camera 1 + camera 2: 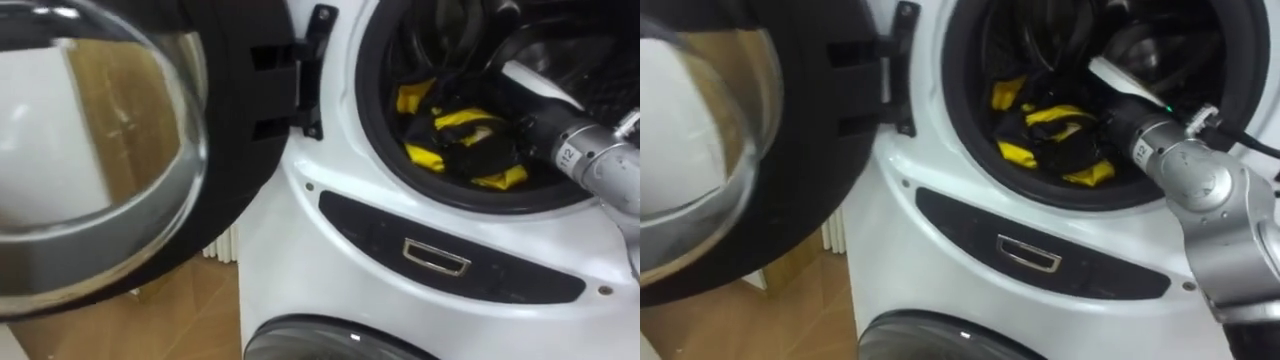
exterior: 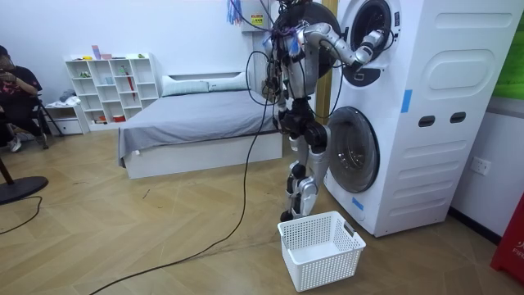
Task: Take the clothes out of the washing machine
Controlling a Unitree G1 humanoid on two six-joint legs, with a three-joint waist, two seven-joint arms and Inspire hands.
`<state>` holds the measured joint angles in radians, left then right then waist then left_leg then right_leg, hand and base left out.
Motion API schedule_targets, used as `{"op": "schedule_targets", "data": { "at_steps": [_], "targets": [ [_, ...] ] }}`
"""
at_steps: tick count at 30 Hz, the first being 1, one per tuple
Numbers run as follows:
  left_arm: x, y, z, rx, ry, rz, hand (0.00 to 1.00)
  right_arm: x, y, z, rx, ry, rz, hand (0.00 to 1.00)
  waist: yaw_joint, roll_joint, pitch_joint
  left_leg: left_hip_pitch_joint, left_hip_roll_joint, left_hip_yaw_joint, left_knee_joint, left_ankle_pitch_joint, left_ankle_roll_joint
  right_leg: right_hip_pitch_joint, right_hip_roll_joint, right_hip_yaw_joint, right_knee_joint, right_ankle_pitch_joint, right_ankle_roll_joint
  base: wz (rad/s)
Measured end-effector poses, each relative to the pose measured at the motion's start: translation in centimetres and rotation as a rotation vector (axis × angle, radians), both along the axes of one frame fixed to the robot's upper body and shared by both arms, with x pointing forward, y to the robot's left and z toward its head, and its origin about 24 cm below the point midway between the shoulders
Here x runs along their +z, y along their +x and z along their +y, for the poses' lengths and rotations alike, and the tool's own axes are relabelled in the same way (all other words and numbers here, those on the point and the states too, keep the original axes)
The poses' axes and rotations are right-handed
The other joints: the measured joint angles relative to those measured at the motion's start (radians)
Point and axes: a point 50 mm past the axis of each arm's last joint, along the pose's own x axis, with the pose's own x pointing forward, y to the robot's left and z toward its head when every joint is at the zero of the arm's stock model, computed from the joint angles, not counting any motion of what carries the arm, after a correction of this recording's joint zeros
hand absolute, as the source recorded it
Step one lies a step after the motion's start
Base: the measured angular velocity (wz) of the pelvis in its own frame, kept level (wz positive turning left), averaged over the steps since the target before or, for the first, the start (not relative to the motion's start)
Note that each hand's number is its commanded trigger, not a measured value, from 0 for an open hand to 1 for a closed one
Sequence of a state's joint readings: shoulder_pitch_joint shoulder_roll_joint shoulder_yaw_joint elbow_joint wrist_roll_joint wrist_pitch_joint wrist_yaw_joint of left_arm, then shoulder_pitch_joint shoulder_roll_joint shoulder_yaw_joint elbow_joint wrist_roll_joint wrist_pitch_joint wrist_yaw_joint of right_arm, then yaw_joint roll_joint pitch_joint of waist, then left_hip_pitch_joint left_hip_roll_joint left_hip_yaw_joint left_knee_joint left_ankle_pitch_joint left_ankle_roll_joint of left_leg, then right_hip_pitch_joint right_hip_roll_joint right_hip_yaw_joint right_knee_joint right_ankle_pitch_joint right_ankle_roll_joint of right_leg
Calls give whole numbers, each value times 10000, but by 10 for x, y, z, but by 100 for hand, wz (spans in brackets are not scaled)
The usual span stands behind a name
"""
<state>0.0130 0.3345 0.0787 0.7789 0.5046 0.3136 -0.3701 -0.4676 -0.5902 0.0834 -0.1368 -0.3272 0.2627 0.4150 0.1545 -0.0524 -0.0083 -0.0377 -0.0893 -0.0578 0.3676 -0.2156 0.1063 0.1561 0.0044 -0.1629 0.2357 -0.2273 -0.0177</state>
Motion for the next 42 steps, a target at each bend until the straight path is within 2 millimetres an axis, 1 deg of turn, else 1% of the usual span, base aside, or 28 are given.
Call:
{"op": "schedule_targets", "data": {
  "at_steps": [2, 3, 4, 5, 9, 10, 11, 12, 13, 15, 16, 17, 19, 20, 21, 22, 23, 24, 26, 29, 33, 36, 37, 38, 39, 40, 41, 42],
  "targets": [
    [0, -1, -1, -91, -96, -20, 0, 2, -17, 11, 564, 22, -483, 100, -145, 69, 0, 202, 81, 155, -172, 0, 3, 22, -10, 332, 18, 51, 52, -17],
    [0, -1, -1, -108, -102, -30, 0, 2, -23, 11, 683, 52, -585, 100, -213, 79, 6, 273, 82, 155, -251, -1, 5, 29, -19, 406, 33, 50, 53, -11],
    [-1, -1, -2, -137, -119, -45, 0, 0, -32, 14, 896, 125, -736, 100, -321, 115, -9, 370, 90, 180, -345, -3, 8, 35, -22, 600, 95, 50, 54, -8],
    [-1, 0, -2, -188, -123, -77, 0, 2, -38, 19, 1177, 138, -955, 100, -419, 155, -4, 427, 99, 266, -428, -6, 10, 29, -20, 760, 99, 49, 57, -14],
    [-2, -1, -5, -285, -131, -297, 0, 9, -50, 29, 2131, 232, -1314, 100, -570, 306, 16, 443, 96, 551, -519, -14, 18, 28, -24, 844, 14, 58, 67, -16],
    [-3, -3, -6, -308, -139, -311, 0, 10, -54, 30, 2359, 275, -1395, 100, -677, 363, 34, 448, 98, 602, -526, -16, 21, 16, -37, 851, 13, 74, 93, -9],
    [-3, -4, -6, -289, -154, -298, 0, 11, -57, 30, 2538, 467, -1359, 100, -725, 428, 56, 518, 141, 812, -607, -21, 28, -3, -60, 1033, 9, 79, 102, -9],
    [-3, -5, -6, -275, -166, -303, 0, 11, -59, 30, 2624, 582, -1322, 100, -734, 461, 46, 554, 160, 861, -657, -47, 70, -1, -57, 1129, -10, 90, 123, -18],
    [-4, -6, -6, -249, -168, -355, 0, 12, -60, 29, 2778, 910, -1289, 100, -741, 553, 48, 622, 224, 949, -738, -165, 135, 13, -5, 1296, -57, 105, 152, -24],
    [-4, -8, -5, -197, -52, -407, 0, 12, -64, 28, 3020, 1502, -1244, 100, -738, 531, 34, 676, 237, 1090, -830, -164, 136, 28, -4, 1480, -157, 124, 182, -23],
    [-5, -11, -6, -218, -54, -398, 0, 12, -66, 27, 3181, 1956, -1240, 100, -743, 512, 23, 699, 238, 1127, -844, -164, 136, 26, -4, 1654, -160, 130, 191, -10],
    [-7, -14, -6, -240, -84, -373, 0, 12, -68, 25, 3305, 2314, -1248, 100, -752, 500, 15, 739, 240, 1127, -867, -164, 137, 31, 5, 1824, -139, 145, 216, -7],
    [-8, -19, -6, -229, -63, -264, 0, 12, -71, 23, 3440, 2684, -1229, 100, -764, 488, 9, 799, 248, 1132, -931, -163, 138, 25, 14, 2013, -156, 155, 244, -4],
    [-9, -23, -6, -225, -12, -155, 0, 11, -73, 23, 3549, 2942, -1154, 100, -767, 490, 11, 876, 252, 1157, -939, -163, 138, -10, 6, 2208, -276, 173, 272, -7],
    [-10, -25, -6, -212, 10, -113, 0, 10, -73, 23, 3598, 3070, -1093, 100, -777, 492, 12, 933, 252, 1191, -941, -163, 138, -29, -15, 2278, -411, 228, 300, -5],
    [-12, -30, -6, -185, 34, -25, 0, 9, -74, 24, 3709, 3263, -991, 100, -813, 492, 12, 1042, 261, 1349, -964, -167, 136, -151, -27, 2422, -556, 343, 338, 15],
    [-13, -33, -7, -166, 45, 39, 0, 7, -76, 24, 3756, 3496, -903, 100, -964, 505, 0, 1131, 279, 1396, -1037, -172, 131, -141, -4, 2430, -461, 365, 328, 21],
    [-13, -34, -7, -164, 51, 53, 0, 6, -76, 23, 3706, 3596, -884, 100, -989, 510, -7, 1186, 297, 1457, -1136, -178, 132, -130, 18, 2436, -459, 377, 314, 18],
    [-16, -40, -9, -66, 142, 111, 0, 6, -80, 23, 3827, 3782, -1008, 100, -957, 545, 4, 1269, 424, 1883, -1381, -208, 160, -227, 129, 2559, -472, 435, 283, -18],
    [-20, -50, -11, 27, 99, 283, 0, 5, -83, 24, 4015, 4039, -956, 100, -1064, 543, -2, 1269, 470, 2067, -1396, -269, 161, -281, 170, 2758, -479, 473, 251, -18],
    [-20, -61, -7, 623, 213, 161, 0, 8, -92, 18, 4315, 4625, -924, 100, -1216, 534, -7, 1266, 466, 2296, -1502, -319, 239, -374, 168, 2803, -472, 481, 241, -10],
    [-18, -67, -2, 1039, 484, 14, 0, 9, -99, 11, 4408, 5045, -873, 100, -1277, 519, -18, 1266, 468, 2705, -1544, -327, 252, -441, 147, 2931, -463, 521, 247, -11],
    [-17, -68, 1, 1164, 529, -40, 0, 9, -100, 8, 4320, 5088, -860, 100, -1278, 518, -18, 1265, 466, 2901, -1543, -327, 252, -485, 136, 2999, -474, 543, 268, -15],
    [-16, -69, 3, 1333, 583, -95, 0, 8, -102, 5, 4278, 5112, -867, 100, -1286, 507, -25, 1266, 467, 3155, -1531, -326, 251, -602, 120, 2997, -485, 585, 332, -14],
    [-16, -69, 4, 1376, 631, -114, 0, 7, -103, 3, 4214, 5155, -811, 100, -1310, 502, -28, 1267, 467, 3305, -1506, -326, 251, -663, 115, 2977, -500, 605, 349, 0],
    [-16, -70, 6, 1455, 700, -142, 0, 6, -105, -1, 4040, 5131, -764, 100, -1431, 513, -34, 1285, 463, 3504, -1444, -326, 250, -768, 124, 2966, -522, 678, 329, 27],
    [-15, -70, 7, 1433, 754, -173, 0, 5, -106, -5, 3898, 5062, -777, 100, -1578, 538, -71, 1337, 457, 3755, -1473, -332, 240, -942, 138, 2972, -494, 749, 320, 36],
    [-15, -70, 8, 1441, 788, -178, 0, 5, -107, -7, 3808, 5060, -783, 100, -1616, 540, -73, 1360, 452, 3897, -1489, -348, 210, -1066, 164, 3005, -478, 799, 322, 42]
  ]
}}
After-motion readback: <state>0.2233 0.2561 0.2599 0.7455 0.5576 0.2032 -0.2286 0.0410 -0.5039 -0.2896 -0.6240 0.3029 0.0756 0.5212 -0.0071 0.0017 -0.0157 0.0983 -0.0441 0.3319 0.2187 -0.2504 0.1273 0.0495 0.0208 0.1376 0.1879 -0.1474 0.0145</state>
